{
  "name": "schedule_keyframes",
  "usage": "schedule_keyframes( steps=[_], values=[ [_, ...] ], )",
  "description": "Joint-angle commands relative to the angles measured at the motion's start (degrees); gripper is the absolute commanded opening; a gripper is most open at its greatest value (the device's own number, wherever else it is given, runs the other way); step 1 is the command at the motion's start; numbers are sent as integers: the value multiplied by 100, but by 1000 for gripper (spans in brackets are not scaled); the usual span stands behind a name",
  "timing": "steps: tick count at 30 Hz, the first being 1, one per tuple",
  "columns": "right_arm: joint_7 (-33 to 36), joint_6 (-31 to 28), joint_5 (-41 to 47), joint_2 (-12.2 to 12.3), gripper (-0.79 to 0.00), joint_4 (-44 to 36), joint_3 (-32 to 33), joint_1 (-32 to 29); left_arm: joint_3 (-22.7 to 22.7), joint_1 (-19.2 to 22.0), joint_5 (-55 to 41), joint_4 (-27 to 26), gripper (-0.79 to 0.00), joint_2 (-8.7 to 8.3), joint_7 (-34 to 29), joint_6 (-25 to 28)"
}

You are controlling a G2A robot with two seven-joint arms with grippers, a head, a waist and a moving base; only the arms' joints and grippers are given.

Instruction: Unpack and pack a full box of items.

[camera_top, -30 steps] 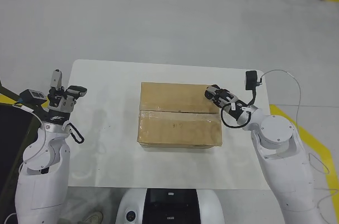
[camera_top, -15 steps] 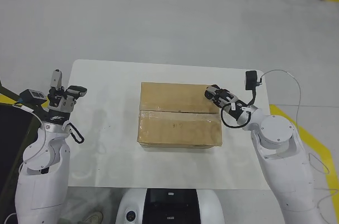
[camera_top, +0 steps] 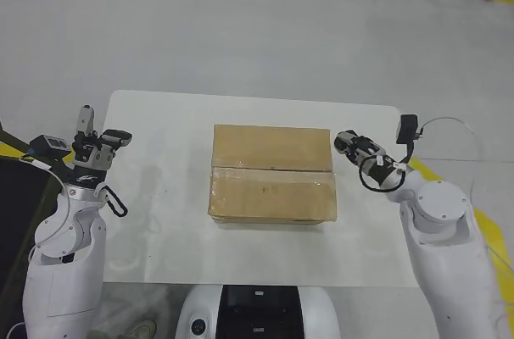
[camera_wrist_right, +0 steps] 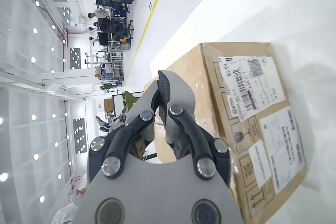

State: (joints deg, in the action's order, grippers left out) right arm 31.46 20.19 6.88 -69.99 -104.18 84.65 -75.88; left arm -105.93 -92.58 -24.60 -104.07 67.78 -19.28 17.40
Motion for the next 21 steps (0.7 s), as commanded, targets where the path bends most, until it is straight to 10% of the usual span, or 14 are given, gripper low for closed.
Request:
schedule_keyframes(
  steps=[1,15,19,21],
  values=[
    [38,-89,85,20,-785,-34,188,-101,0,0,0,0,0,0,0,0],
    [-47,-488,233,129,-754,-229,1016,-663,0,0,0,0,0,0,0,0],
    [-113,-587,241,146,-486,-212,1132,-725,0,0,0,0,0,0,0,0],
    [-153,-610,260,152,-105,-184,1180,-744,0,0,0,0,0,0,0,0]
  ],
)
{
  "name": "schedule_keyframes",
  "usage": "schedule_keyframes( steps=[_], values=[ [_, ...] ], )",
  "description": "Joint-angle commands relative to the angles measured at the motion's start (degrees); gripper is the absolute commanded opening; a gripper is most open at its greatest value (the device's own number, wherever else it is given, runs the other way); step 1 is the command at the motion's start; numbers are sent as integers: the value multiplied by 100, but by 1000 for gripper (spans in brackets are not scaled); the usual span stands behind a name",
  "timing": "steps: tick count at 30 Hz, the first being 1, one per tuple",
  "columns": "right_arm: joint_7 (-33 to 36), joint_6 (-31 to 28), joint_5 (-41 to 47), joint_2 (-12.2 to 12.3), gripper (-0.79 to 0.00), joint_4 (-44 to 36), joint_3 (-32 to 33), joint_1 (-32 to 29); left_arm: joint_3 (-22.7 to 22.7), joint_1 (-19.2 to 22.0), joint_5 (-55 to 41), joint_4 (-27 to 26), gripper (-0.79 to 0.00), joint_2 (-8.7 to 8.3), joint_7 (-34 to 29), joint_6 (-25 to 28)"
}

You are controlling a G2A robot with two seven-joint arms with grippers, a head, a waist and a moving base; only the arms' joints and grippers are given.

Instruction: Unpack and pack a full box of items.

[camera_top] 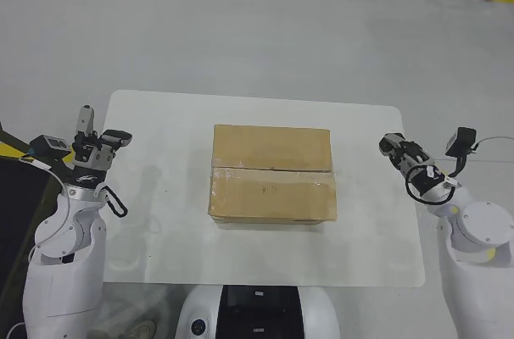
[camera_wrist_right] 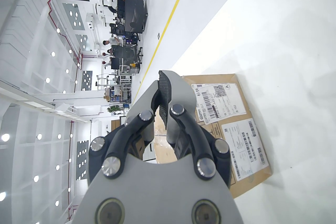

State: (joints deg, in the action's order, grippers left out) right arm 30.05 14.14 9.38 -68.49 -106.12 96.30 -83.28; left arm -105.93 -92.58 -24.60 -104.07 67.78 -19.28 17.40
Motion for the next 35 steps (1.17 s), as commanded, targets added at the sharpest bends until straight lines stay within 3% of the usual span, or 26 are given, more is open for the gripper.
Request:
schedule_keyframes(
  steps=[1,5,6,11,15,35],
  values=[
    [-43,-18,33,5,0,24,41,-9,0,0,0,0,0,0,0,0],
    [-75,-46,93,8,0,44,71,-10,0,0,0,0,0,0,0,0],
    [-76,-45,89,8,-315,43,71,-11,0,0,0,0,0,0,0,0],
    [-76,-47,94,8,-93,44,72,-10,0,0,0,0,0,0,0,0],
    [-75,-46,93,8,-13,44,71,-10,0,0,0,0,0,0,0,0],
    [-75,-46,93,8,0,44,71,-10,0,0,0,0,0,0,0,0]
  ],
)
